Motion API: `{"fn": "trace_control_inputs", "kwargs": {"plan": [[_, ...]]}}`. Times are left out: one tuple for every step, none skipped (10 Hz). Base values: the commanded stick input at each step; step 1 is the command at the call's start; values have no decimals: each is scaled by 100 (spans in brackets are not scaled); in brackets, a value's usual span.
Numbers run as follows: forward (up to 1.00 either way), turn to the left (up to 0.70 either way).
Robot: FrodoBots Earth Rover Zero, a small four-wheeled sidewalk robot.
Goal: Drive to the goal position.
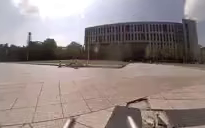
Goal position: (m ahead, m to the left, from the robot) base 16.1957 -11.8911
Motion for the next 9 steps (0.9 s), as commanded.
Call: {"fn": "trace_control_inputs", "kwargs": {"plan": [[70,5],[70,5],[70,5],[70,5],[70,5],[70,-3],[70,-19],[70,-30],[70,-30]]}}
